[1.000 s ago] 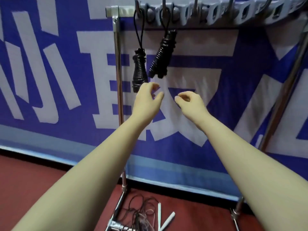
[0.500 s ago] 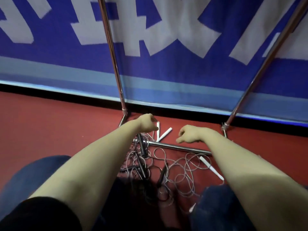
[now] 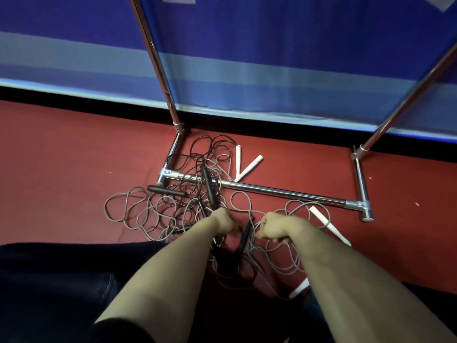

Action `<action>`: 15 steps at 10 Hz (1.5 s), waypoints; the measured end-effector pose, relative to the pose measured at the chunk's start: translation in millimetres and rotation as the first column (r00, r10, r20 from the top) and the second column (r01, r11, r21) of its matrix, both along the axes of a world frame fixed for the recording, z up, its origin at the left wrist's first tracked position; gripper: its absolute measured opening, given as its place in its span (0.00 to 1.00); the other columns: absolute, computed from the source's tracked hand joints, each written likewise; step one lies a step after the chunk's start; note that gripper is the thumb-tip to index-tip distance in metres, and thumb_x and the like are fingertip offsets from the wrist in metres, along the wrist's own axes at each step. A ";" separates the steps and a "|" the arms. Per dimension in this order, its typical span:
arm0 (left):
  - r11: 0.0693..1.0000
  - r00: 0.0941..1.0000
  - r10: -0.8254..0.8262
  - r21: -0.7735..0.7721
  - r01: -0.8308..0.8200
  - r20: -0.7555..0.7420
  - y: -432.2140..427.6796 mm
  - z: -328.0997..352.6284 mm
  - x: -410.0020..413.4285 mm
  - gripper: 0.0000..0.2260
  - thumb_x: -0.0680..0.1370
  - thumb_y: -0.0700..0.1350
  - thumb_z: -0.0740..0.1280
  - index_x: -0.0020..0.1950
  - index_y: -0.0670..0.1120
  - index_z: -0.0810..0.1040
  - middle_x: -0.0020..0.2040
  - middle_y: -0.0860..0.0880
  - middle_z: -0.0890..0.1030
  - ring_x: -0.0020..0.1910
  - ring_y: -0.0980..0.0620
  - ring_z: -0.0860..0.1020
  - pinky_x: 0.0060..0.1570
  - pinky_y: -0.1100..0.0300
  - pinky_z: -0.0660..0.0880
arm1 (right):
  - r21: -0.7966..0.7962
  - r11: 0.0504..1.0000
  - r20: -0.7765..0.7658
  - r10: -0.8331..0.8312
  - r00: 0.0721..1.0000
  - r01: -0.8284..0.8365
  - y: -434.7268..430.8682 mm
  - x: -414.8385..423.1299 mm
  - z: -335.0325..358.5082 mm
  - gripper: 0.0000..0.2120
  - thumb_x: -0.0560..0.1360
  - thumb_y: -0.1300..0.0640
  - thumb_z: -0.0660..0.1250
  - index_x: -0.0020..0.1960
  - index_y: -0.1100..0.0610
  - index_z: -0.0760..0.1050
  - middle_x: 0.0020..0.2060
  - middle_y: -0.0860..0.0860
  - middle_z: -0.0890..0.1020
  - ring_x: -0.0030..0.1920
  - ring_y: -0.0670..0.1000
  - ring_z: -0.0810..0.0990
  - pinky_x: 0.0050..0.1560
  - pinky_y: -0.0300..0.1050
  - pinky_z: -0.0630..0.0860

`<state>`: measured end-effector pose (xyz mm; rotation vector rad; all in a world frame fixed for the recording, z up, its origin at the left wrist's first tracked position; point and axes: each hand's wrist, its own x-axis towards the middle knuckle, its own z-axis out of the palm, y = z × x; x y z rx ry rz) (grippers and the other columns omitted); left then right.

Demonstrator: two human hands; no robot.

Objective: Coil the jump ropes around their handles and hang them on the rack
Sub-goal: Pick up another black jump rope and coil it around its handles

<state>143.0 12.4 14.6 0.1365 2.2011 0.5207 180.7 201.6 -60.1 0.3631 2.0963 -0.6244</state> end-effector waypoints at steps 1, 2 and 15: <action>0.999 1.000 -0.023 -0.030 0.024 0.011 5.6 -33.7 13.9 0.12 0.76 0.41 0.68 0.57 0.38 0.82 0.53 0.38 0.83 0.51 0.43 0.82 0.52 0.55 0.77 | -0.047 0.999 0.002 -0.025 1.000 0.025 12.5 -7.3 -107.0 0.18 0.64 0.55 0.73 0.55 0.50 0.79 0.46 0.51 0.84 0.44 0.52 0.84 0.52 0.53 0.82; 1.000 0.999 0.003 0.000 -0.003 0.051 8.1 -46.5 27.8 0.12 0.76 0.43 0.69 0.59 0.42 0.82 0.57 0.42 0.83 0.58 0.46 0.80 0.52 0.60 0.73 | -0.124 0.988 -0.048 -0.099 0.994 0.092 -8.8 3.2 -80.9 0.19 0.67 0.60 0.69 0.57 0.48 0.79 0.49 0.49 0.83 0.47 0.51 0.83 0.55 0.48 0.80; 0.805 0.996 -0.075 0.592 0.030 0.051 -25.9 205.3 -49.4 0.10 0.79 0.45 0.67 0.38 0.49 0.79 0.38 0.54 0.81 0.41 0.58 0.78 0.52 0.59 0.72 | -1.000 -0.005 -0.001 -0.962 0.273 -0.021 0.4 -39.4 410.5 0.21 0.80 0.51 0.63 0.31 0.52 0.60 0.20 0.46 0.57 0.18 0.44 0.53 0.16 0.37 0.51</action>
